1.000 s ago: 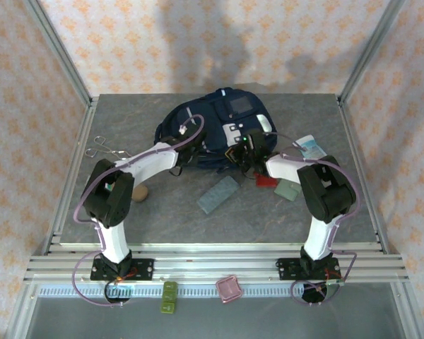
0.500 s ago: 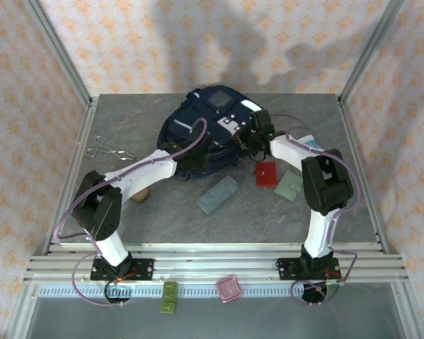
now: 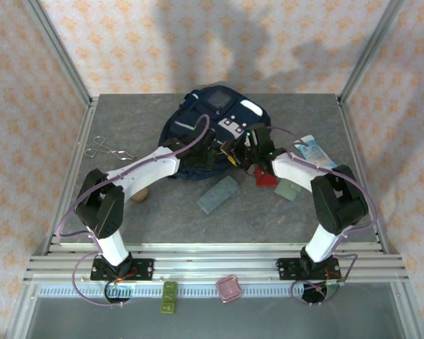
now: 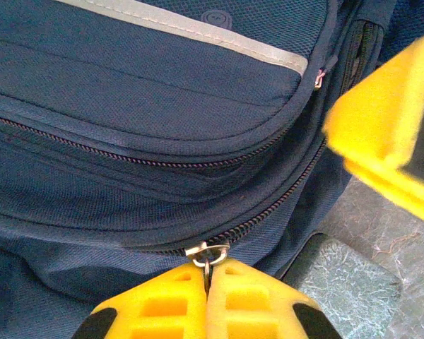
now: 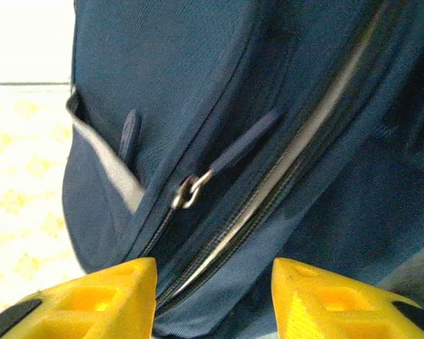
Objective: Pack books, pencil case, and school supplies into a backpack
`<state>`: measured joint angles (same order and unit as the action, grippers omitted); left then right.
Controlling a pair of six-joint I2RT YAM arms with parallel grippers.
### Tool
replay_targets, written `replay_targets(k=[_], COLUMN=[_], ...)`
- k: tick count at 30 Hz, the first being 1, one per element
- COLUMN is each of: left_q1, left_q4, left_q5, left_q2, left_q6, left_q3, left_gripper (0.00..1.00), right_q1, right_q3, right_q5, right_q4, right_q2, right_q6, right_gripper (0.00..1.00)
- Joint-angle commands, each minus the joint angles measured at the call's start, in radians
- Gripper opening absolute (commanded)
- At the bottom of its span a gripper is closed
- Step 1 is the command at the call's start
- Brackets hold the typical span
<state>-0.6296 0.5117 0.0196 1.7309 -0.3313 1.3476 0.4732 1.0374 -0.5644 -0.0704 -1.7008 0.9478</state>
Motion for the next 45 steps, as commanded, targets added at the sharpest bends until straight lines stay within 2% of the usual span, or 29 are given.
replay_targets(k=[1, 6, 11, 12, 16, 19, 25, 27, 32, 42, 43, 45], left_q1=[-0.017, -0.025, -0.024, -0.024, -0.005, 0.049, 0.184, 0.200, 0.179, 0.041, 0.036, 0.029], left_q4=[-0.030, -0.045, -0.031, -0.020, 0.001, -0.012, -0.047, -0.061, -0.069, -0.117, -0.128, -0.134], left_q5=[0.011, 0.040, -0.044, -0.072, -0.178, -0.217, -0.217, -0.206, -0.129, -0.002, 0.008, 0.014], left_q2=[-0.001, -0.017, -0.025, -0.023, -0.027, -0.048, -0.074, -0.081, -0.107, -0.116, -0.104, -0.081], left_q6=[0.001, -0.005, -0.009, -0.008, -0.016, -0.030, -0.032, -0.028, -0.021, -0.069, -0.078, -0.091], left_q3=[0.034, 0.009, -0.023, -0.026, -0.066, -0.117, -0.187, -0.192, -0.194, -0.149, -0.135, -0.102], left_gripper=[0.00, 0.00, 0.00, 0.00, 0.00, 0.00, 0.00, 0.00, 0.00, 0.00, 0.00, 0.00], right_q1=[0.014, 0.034, 0.033, 0.032, 0.018, 0.007, -0.029, -0.036, -0.043, -0.126, -0.126, -0.125], right_q3=[0.006, 0.045, 0.038, 0.033, -0.002, -0.024, -0.033, -0.027, 0.016, 0.236, 0.242, 0.225], right_q5=[-0.028, -0.006, 0.032, 0.050, 0.112, 0.154, 0.210, 0.202, 0.214, 0.238, 0.226, 0.182], right_q4=[-0.088, -0.120, -0.136, -0.134, -0.135, -0.132, -0.117, -0.116, -0.086, 0.079, 0.085, 0.073], right_q2=[-0.043, -0.099, -0.115, -0.110, -0.076, -0.057, -0.058, -0.060, -0.061, -0.132, -0.130, -0.107], right_q6=[0.052, 0.064, 0.064, 0.058, 0.045, 0.040, 0.016, 0.013, -0.013, -0.108, -0.110, -0.092], right_gripper=[0.46, 0.41, 0.03, 0.00, 0.00, 0.00, 0.00, 0.00, 0.00, 0.00, 0.05, 0.23])
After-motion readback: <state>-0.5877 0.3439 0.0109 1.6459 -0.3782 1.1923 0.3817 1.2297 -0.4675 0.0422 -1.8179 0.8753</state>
